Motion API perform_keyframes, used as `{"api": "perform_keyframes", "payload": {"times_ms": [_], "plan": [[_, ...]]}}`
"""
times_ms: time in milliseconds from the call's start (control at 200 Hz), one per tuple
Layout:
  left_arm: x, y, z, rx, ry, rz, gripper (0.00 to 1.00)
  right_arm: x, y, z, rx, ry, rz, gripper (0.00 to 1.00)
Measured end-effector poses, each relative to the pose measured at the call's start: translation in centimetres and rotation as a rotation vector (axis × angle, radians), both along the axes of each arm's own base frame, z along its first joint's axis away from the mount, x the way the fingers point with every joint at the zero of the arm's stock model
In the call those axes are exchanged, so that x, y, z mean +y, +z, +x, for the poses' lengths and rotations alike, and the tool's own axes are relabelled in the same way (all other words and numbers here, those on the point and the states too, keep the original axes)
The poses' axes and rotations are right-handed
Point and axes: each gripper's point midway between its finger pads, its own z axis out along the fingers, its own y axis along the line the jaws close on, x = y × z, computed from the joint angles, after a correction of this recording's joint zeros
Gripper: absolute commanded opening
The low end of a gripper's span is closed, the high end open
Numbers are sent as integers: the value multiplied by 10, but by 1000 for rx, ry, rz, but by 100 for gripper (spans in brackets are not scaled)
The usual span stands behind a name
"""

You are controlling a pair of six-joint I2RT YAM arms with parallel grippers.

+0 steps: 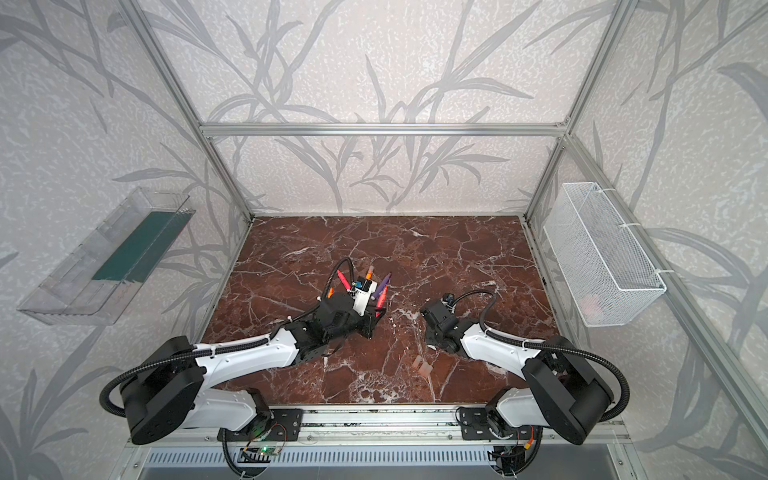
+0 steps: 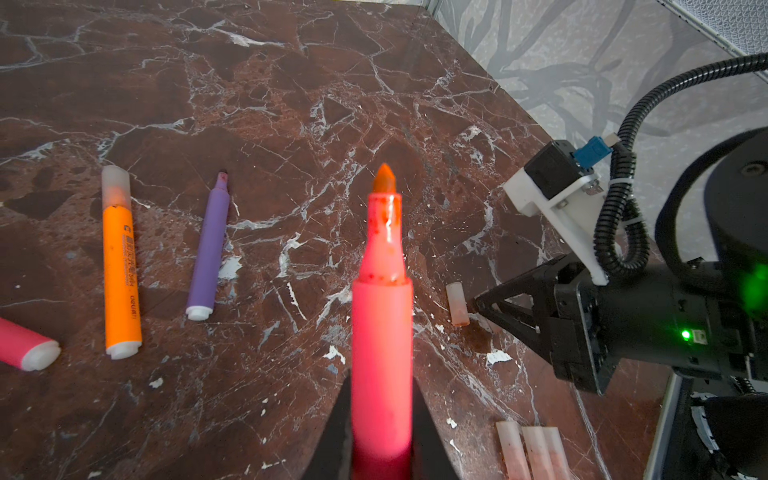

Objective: Insert the pens into the pen caps
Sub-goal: 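Lower the right gripper onto a pink cap and grasp it, then lift the pink cap with the right gripper toward the pink marker tip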

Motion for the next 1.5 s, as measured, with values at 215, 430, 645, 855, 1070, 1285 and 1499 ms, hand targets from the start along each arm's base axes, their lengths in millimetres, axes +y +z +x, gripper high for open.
{"api": "perform_keyframes", "payload": {"times_ms": [215, 430, 645, 855, 1070, 1285, 1499], "plan": [[4, 1, -4, -6, -2, -8, 0, -2, 23, 2, -70, -11, 40, 0], [2, 10, -9, -26, -27, -49, 0, -1, 75, 6, -219, -15, 143, 0], [-3, 18, -19, -39, -86, -100, 0, 11, 130, 5, -389, 45, 310, 0], [-8, 22, -27, -37, -137, -132, 0, 28, 164, 5, -494, 121, 442, 0], [-14, 31, -34, -48, -189, -175, 0, 48, 191, 10, -568, 184, 552, 0], [-18, 36, -38, -50, -219, -199, 0, 66, 198, 16, -576, 224, 591, 0], [-21, 39, -41, -53, -238, -219, 0, 83, 208, 20, -587, 260, 620, 0]]}}
